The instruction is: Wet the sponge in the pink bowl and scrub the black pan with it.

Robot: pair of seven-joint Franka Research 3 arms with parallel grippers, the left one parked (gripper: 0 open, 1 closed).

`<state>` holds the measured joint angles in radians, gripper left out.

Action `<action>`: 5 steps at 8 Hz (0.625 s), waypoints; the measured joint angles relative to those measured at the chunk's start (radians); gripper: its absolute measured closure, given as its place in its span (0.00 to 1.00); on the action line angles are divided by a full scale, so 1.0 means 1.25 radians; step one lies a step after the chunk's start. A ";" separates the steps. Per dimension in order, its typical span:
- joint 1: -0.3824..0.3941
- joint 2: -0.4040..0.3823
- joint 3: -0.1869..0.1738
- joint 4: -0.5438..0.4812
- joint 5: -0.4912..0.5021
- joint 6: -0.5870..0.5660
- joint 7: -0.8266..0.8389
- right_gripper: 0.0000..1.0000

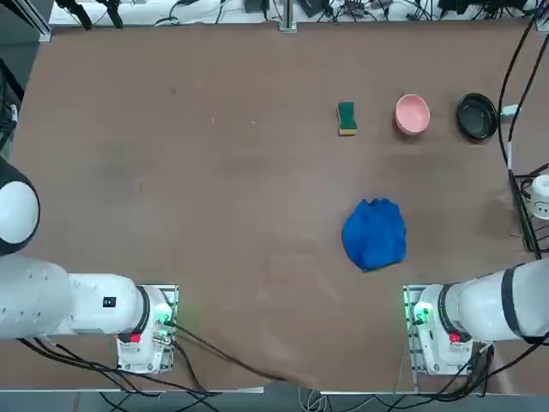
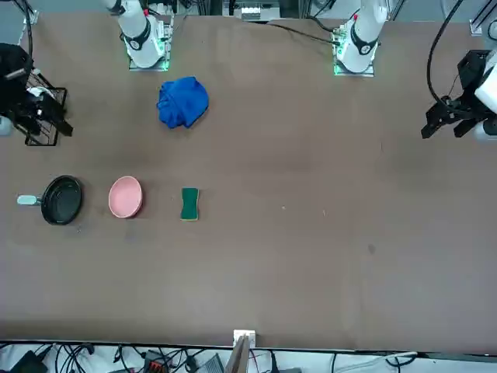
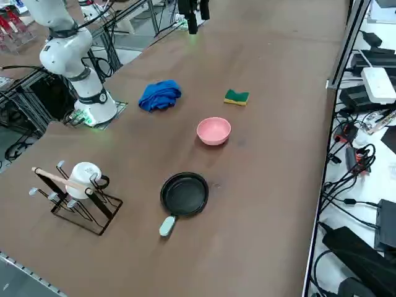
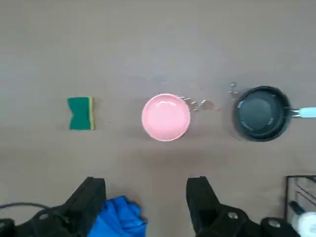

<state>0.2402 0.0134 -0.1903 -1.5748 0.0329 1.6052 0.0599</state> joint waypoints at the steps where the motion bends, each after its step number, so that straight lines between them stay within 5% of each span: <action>1: 0.023 0.009 0.007 -0.024 0.005 0.023 0.000 0.00; 5: 0.137 0.161 0.015 -0.102 0.047 0.242 0.005 0.00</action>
<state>0.4119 0.2148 -0.1713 -1.7024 0.0912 1.9080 0.0666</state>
